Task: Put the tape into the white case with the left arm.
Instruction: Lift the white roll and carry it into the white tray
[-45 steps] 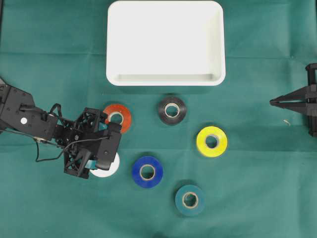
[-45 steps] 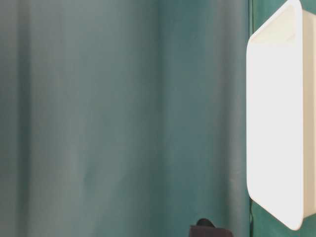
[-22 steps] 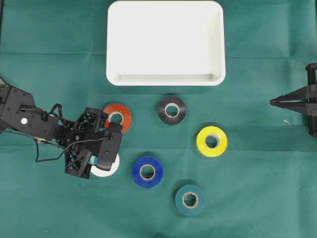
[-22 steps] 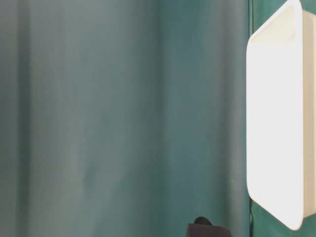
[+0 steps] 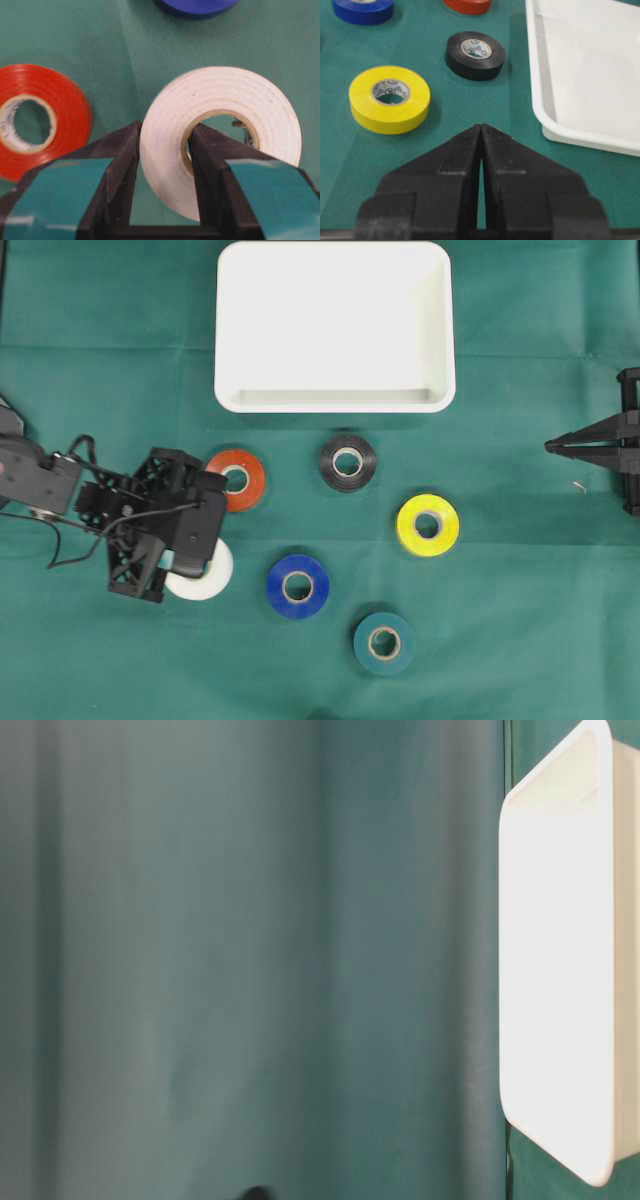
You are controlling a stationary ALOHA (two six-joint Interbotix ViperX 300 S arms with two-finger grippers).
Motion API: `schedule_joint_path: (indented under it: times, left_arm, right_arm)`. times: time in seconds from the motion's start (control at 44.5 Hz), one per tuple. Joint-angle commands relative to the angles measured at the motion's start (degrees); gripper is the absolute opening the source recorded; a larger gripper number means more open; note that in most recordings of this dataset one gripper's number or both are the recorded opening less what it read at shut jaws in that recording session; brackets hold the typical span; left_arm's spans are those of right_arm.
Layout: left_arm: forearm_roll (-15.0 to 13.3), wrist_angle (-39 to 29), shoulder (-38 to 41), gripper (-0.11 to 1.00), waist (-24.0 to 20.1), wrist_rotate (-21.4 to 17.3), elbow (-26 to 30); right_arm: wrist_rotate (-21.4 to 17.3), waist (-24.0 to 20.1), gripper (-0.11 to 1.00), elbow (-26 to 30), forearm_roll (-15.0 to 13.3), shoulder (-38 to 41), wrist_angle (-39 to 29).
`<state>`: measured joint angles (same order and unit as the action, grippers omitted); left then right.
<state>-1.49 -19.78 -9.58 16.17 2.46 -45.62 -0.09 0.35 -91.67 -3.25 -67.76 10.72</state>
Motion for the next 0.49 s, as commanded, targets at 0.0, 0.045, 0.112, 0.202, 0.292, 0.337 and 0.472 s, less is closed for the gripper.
schedule_joint_path:
  times: [0.0, 0.045, 0.112, 0.202, 0.292, 0.337, 0.472]
  left_arm:
    - [-0.09, -2.37, -3.60, 0.28, 0.26, 0.09, 1.76]
    - [0.00, -2.99, -4.31, 0.28, 0.18, 0.09, 1.93]
    - [0.00, -3.16, -5.36, 0.28, 0.00, 0.00, 2.11]
    - [0.00, -3.08, -5.98, 0.28, -0.88, 0.00, 2.37]
    - [0.00, -3.08, -5.89, 0.28, -2.29, 0.00, 2.46]
    - [0.00, -2.90, -5.71, 0.28, -3.08, 0.00, 2.46]
    - [0.18, -1.41, -5.19, 0.28, -6.68, -0.44, 2.46]
  right_arm:
    - [-0.18, 0.09, -0.09, 0.62, 0.00, 0.44, 0.35]
    - [-0.18, 0.00, -0.09, 0.62, 0.00, 0.44, 0.35]
    - [-0.18, 0.00, -0.09, 0.62, 0.00, 0.53, 0.35]
    - [-0.18, 0.00, -0.09, 0.62, 0.00, 0.44, 0.35]
    - [-0.18, 0.00, -0.09, 0.62, 0.00, 0.44, 0.35]
    - [-0.18, 0.09, -0.09, 0.62, 0.00, 0.44, 0.35]
    - [-0.18, 0.00, -0.09, 0.62, 0.00, 0.44, 0.35]
